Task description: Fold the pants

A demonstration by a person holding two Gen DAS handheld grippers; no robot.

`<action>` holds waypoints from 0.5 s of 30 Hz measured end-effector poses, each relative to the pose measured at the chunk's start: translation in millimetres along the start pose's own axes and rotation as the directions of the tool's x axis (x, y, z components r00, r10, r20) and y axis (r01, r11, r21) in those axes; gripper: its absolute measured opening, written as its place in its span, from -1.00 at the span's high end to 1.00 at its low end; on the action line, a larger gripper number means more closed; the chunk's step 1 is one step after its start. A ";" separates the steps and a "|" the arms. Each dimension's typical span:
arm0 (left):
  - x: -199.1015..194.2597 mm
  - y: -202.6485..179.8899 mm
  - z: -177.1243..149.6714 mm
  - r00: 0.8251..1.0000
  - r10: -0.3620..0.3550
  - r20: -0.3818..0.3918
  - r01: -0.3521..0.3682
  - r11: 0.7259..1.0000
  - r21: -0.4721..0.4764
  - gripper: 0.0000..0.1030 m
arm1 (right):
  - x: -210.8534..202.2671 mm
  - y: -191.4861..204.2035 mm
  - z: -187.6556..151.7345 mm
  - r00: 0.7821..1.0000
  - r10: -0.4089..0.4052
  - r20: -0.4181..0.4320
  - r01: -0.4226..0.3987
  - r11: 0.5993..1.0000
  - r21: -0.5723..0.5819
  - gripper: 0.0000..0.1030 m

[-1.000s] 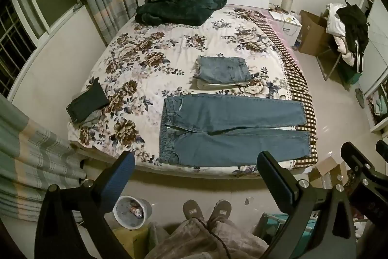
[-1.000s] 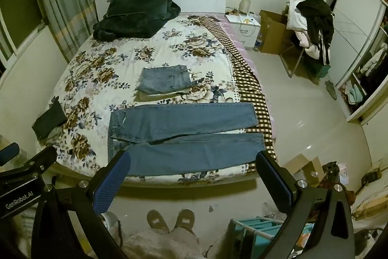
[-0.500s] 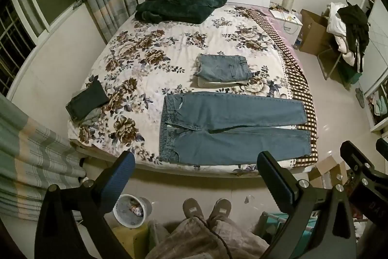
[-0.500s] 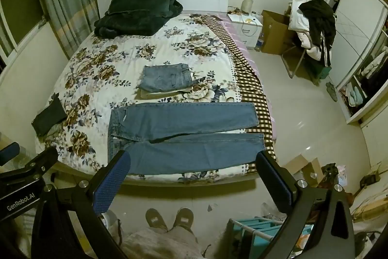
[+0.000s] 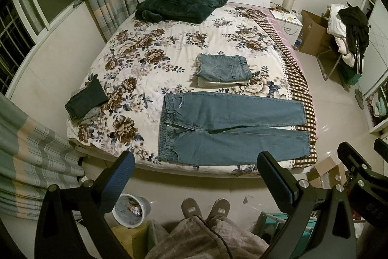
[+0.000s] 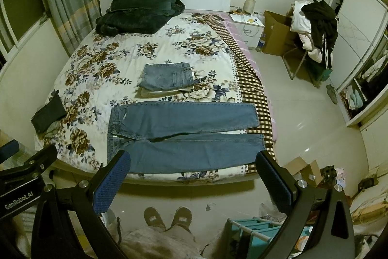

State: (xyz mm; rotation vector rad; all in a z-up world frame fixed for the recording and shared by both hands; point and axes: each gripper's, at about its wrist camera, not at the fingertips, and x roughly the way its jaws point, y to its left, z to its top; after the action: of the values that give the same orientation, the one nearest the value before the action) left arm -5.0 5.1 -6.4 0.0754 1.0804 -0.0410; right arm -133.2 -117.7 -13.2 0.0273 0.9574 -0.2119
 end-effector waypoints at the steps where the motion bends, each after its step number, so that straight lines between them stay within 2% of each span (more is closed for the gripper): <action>1: -0.2 0.4 1.1 1.000 -0.003 -0.001 0.003 1.000 -0.001 -1.00 | -0.3 -0.6 -0.4 1.000 0.001 -0.001 -0.001 1.000 0.001 -1.00; 15: 0.3 0.4 1.2 1.000 -0.003 -0.003 0.003 1.000 -0.004 -1.00 | 7.6 3.2 4.9 1.000 -0.005 -0.005 0.005 1.000 -0.003 -1.00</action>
State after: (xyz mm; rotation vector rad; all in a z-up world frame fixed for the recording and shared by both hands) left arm -3.8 5.4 -6.0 0.0699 1.0838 -0.0413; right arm -124.4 -116.4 -16.8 0.0227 0.9627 -0.2146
